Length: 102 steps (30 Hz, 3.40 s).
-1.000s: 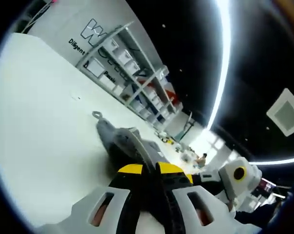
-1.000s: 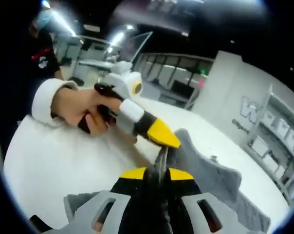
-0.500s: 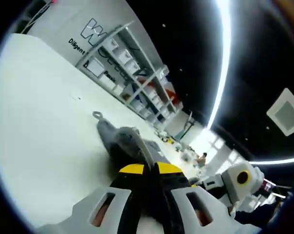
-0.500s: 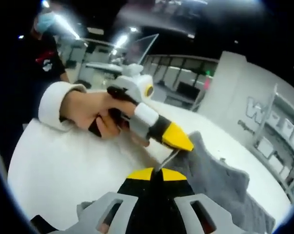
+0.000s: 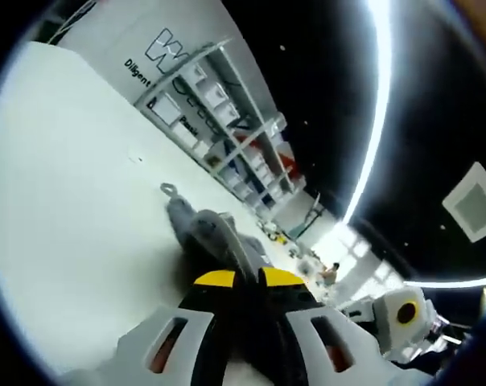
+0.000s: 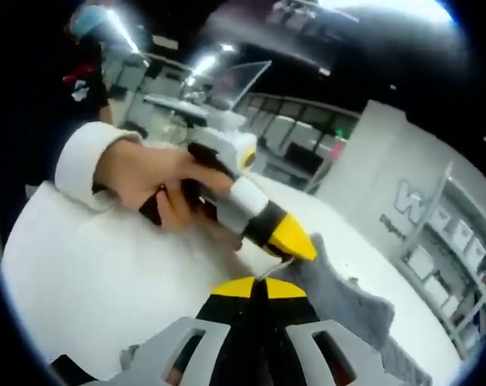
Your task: Open the folded towel by lifting each exposed corner and separating the folded layers until the towel lies flat within the target outline without major curled edges
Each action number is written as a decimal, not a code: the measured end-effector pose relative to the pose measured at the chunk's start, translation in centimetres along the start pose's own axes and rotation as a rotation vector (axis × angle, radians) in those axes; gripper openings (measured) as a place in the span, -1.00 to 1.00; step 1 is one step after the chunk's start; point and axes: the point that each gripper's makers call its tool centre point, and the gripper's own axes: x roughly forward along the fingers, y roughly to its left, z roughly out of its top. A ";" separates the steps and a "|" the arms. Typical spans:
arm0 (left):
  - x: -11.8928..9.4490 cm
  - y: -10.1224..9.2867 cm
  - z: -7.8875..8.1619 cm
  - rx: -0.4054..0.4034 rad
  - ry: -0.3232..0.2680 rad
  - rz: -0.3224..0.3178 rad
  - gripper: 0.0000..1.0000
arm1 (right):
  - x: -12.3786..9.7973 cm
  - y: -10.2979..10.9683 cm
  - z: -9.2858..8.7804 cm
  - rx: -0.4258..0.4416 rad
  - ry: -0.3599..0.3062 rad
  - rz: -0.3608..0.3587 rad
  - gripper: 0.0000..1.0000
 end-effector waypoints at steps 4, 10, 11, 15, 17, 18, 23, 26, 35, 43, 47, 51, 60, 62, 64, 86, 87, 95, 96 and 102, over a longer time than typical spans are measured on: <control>-0.1 -0.1 0.4 -0.060 0.001 -0.026 -0.72 | 0.4 0.3 1.0 -0.055 -0.013 -0.039 -1.00; -0.6 0.5 1.4 0.022 0.020 0.016 -0.63 | 1.5 0.3 1.6 -0.102 0.005 -0.088 -1.00; -0.6 0.5 1.3 0.027 0.021 0.019 -0.62 | 1.7 0.2 1.7 -0.110 0.009 -0.097 -1.00; -1.0 1.1 1.4 0.039 0.036 0.045 -0.59 | 2.3 -0.1 1.8 -0.131 0.021 -0.133 -1.00; -1.2 1.2 1.0 -0.021 0.058 0.034 -0.59 | 2.7 -0.3 1.8 -0.146 0.027 -0.142 -1.00; -1.2 1.4 1.0 -0.026 0.067 0.034 -0.59 | 2.8 -0.3 1.8 -0.138 0.026 -0.138 -1.00; -1.0 1.4 -0.2 -0.157 0.158 0.019 -0.65 | 3.2 0.0 1.6 -0.130 0.032 -0.142 -1.00; -1.0 1.8 0.6 -0.138 0.147 0.025 -0.74 | 3.3 0.2 1.6 -0.118 0.034 -0.138 -1.00; -1.1 1.8 1.2 -0.011 0.131 0.048 -0.93 | 3.7 0.4 2.0 -0.157 0.022 -0.129 -1.00; -1.6 0.9 0.8 0.073 0.091 0.081 -0.94 | 2.9 1.4 2.8 -0.179 -0.001 -0.105 -0.92; -1.7 0.7 0.7 0.128 0.080 0.101 -0.94 | 2.3 1.9 3.7 -0.199 -0.026 -0.091 -0.87; -1.7 0.3 0.6 0.195 0.067 0.117 -0.94 | 1.1 1.6 4.9 -0.189 -0.070 -0.102 -0.80; -2.4 0.7 2.6 0.238 0.008 0.132 -0.94 | -0.9 1.0 5.1 -0.124 -0.098 -0.103 -0.62; -2.7 0.9 3.2 0.230 -0.009 0.129 -0.94 | -1.1 0.8 5.2 -0.141 -0.097 -0.114 -0.62; -2.7 0.4 3.6 0.214 -0.034 0.089 -0.94 | -1.2 0.6 5.1 -0.150 -0.104 -0.122 -0.62; -3.4 2.4 7.7 0.197 -0.124 0.083 -0.94 | -3.8 1.8 0.7 0.023 -0.065 -0.047 -0.55; -3.4 2.4 7.7 0.197 -0.124 0.082 -0.94 | -3.9 1.7 0.6 0.026 -0.066 -0.052 -0.55; -3.3 2.1 8.3 0.260 -0.150 0.095 -0.94 | -4.3 2.4 -0.1 0.271 -0.108 0.011 -0.51; -3.3 2.3 8.1 0.294 -0.134 0.126 -0.94 | -4.2 2.3 -0.2 0.279 -0.101 0.010 -0.51; -2.4 1.9 8.7 0.499 -0.090 0.163 -0.94 | -3.6 2.5 -1.1 0.363 -0.063 0.013 -0.54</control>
